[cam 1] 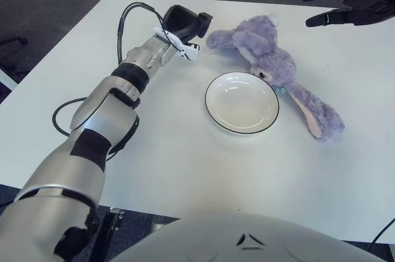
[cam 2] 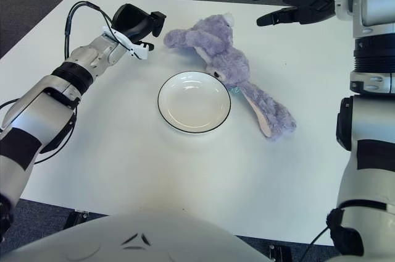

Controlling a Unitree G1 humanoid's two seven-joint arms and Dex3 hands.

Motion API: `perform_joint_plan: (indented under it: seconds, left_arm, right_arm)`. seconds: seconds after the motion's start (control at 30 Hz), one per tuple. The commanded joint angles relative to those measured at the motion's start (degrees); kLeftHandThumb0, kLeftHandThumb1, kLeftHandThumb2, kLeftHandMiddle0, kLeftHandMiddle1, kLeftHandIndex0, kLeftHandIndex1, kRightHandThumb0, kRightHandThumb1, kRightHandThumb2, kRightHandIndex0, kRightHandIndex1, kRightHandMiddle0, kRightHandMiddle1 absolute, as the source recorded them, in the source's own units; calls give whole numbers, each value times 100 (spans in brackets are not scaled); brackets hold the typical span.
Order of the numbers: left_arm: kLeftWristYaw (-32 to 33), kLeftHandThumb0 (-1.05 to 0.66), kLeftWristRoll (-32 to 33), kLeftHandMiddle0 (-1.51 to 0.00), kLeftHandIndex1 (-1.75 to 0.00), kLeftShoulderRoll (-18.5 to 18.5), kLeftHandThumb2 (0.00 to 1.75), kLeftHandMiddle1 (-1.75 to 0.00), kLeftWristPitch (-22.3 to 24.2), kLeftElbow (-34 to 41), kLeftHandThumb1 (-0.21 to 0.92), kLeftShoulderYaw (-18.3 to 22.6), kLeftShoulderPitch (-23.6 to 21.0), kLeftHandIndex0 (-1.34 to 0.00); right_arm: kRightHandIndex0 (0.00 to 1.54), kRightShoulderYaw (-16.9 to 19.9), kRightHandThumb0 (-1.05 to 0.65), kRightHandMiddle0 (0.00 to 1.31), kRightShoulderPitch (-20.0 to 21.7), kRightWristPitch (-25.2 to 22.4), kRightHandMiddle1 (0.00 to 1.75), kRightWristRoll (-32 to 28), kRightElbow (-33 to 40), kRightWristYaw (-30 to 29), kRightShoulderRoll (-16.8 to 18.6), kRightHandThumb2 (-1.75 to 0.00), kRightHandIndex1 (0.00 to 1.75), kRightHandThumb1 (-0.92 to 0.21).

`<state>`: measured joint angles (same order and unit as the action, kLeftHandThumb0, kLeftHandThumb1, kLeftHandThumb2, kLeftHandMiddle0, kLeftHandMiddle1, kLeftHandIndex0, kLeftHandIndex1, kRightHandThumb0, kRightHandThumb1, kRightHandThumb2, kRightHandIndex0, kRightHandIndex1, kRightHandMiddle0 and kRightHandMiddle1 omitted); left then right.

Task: Put the doll into the plate.

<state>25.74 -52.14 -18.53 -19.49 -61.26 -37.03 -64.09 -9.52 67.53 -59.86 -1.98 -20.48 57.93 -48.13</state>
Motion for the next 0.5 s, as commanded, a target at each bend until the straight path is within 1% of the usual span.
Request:
perform_joint_plan:
  seconds: [0.0, 0.1, 0.13, 0.2, 0.23, 0.27, 0.3, 0.33, 0.4, 0.47]
  left_arm:
    - [88, -55, -53, -139, -175, -55, 149, -175, 112, -25, 18, 3, -108, -73]
    - [121, -55, -63, -139, -175, -83, 149, -175, 118, -24, 18, -5, -94, -73]
    - [128, -55, -63, -138, -175, -88, 149, -175, 116, -25, 18, -7, -92, -73]
    - [170, -55, -72, -138, -175, -105, 149, -175, 105, -29, 18, -17, -81, -74]
    - [196, -55, -78, -138, -175, -116, 149, -175, 100, -29, 18, -21, -71, -74]
    - [214, -55, -82, -137, -175, -124, 149, -175, 97, -29, 18, -24, -64, -74]
    - [232, -55, -85, -137, -175, -135, 149, -175, 92, -26, 18, -27, -51, -74]
    - [245, -55, -88, -137, -175, -137, 149, -175, 92, -26, 18, -30, -44, -74]
    - [282, -55, -99, -137, -175, -148, 150, -175, 95, -16, 17, -41, -23, -74]
    - [312, -55, -106, -136, -175, -155, 150, -175, 100, -5, 17, -48, -6, -74]
  right_arm:
    - [1, -135, -103, 0, -54, -19, 64, -76, 59, 129, -76, -81, 84, -92]
    - [1, -451, -102, 0, -58, 243, 68, 72, -1, 255, -64, -80, 84, -92]
    - [1, -518, -102, 0, -50, 322, 69, 110, -37, 275, -54, -80, 84, -92]
    - [0, -578, -103, 0, -147, 661, 70, 203, -63, 202, -1, -80, 83, -92]
    - [0, -547, -103, 0, -323, 868, 70, 222, 47, 115, 7, -80, 82, -92]
    - [2, -522, -103, 0, -449, 1013, 70, 232, 125, 56, 10, -79, 86, -92]
    - [2, -478, -103, 0, -687, 1181, 70, 248, 346, -51, -1, -79, 87, -92]
    - [5, -446, -104, 0, -851, 1305, 70, 259, 492, -126, -11, -77, 97, -92]
    - [7, -342, -104, 0, -1288, 1574, 70, 352, 905, -447, -23, -75, 108, -92]
    - [10, -254, -105, 0, -1556, 1710, 70, 427, 1210, -691, -18, -71, 121, -92]
